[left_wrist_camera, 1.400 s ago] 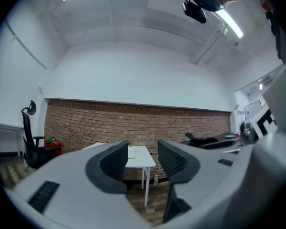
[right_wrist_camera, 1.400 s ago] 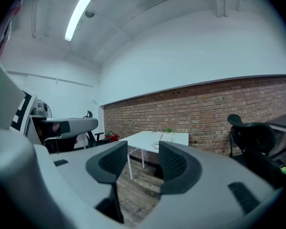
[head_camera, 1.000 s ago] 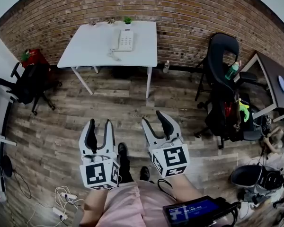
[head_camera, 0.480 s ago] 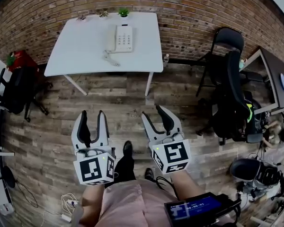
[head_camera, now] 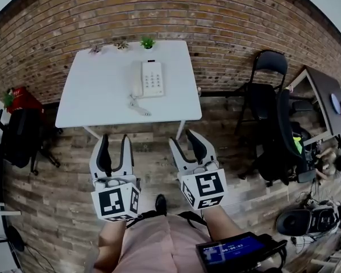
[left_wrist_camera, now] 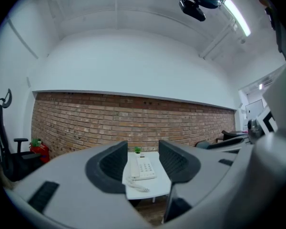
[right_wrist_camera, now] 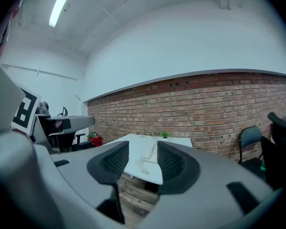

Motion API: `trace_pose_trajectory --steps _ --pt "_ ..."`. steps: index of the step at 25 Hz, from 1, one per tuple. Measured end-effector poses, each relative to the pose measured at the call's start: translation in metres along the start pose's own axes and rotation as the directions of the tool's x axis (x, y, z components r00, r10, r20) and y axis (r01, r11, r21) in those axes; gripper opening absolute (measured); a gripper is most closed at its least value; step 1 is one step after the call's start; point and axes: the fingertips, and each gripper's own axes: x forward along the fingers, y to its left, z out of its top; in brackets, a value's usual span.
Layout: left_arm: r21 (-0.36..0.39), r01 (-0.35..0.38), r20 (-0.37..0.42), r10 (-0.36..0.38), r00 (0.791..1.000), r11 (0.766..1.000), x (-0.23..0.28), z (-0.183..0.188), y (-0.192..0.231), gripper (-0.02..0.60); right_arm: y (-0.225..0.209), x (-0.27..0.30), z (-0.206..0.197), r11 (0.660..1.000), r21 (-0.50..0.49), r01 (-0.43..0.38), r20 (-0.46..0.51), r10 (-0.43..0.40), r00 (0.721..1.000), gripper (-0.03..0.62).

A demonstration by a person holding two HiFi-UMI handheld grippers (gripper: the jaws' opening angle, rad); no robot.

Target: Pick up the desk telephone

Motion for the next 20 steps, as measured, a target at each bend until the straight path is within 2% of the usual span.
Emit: trace_pose_trajectory --steps 14,20 --pt "0.004 0.073 -0.074 -0.073 0.995 0.997 0.071 -0.031 0.0 0.211 -0.033 0.057 0.0 0.998 0.018 0.054 -0.013 -0.054 0.998 0.189" --pt "0.009 0.072 -0.098 -0.071 0.993 0.997 0.119 -0.044 0.003 0.216 -0.061 0.101 -0.008 0.998 0.035 0.051 -0.035 -0.05 0.998 0.189"
